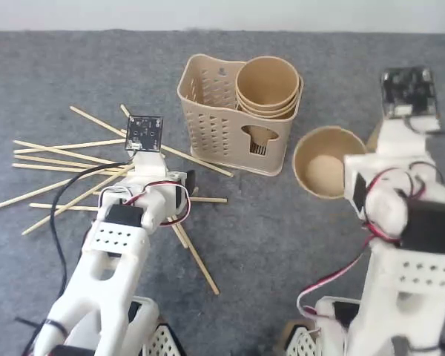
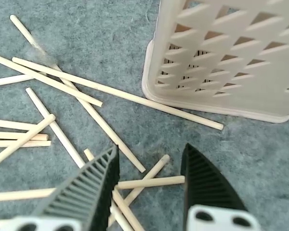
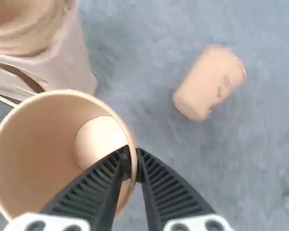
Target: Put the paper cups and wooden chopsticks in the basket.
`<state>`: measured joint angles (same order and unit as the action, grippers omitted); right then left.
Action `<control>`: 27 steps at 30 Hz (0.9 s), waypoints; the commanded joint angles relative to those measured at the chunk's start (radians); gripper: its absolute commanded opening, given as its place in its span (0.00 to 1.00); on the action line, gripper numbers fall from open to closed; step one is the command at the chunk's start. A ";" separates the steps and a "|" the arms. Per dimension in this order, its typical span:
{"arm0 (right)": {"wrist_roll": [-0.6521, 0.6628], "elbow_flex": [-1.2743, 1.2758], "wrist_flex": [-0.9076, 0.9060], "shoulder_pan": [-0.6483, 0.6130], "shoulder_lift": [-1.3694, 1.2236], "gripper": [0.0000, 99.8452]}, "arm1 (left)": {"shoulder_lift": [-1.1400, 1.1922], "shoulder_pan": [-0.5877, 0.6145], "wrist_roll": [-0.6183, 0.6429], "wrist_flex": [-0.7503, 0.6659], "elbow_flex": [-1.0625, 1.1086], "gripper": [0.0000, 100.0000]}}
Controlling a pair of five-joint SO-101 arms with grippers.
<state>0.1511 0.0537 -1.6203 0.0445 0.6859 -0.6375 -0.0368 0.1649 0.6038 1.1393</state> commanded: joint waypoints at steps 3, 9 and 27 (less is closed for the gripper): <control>-0.101 -0.477 -0.127 -0.097 -0.259 0.01 | 0.000 0.000 -0.006 -0.023 -0.008 0.20; -0.190 -0.882 -0.174 -0.242 -0.518 0.01 | 0.000 0.000 -0.006 -0.023 -0.008 0.20; -0.216 -1.292 -0.074 -0.294 -0.760 0.01 | 0.000 -0.002 -0.006 -0.028 -0.008 0.20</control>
<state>-0.0529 -1.2198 -1.7507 -0.2700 -0.0629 -0.6375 -0.0384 0.1649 0.6038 1.1393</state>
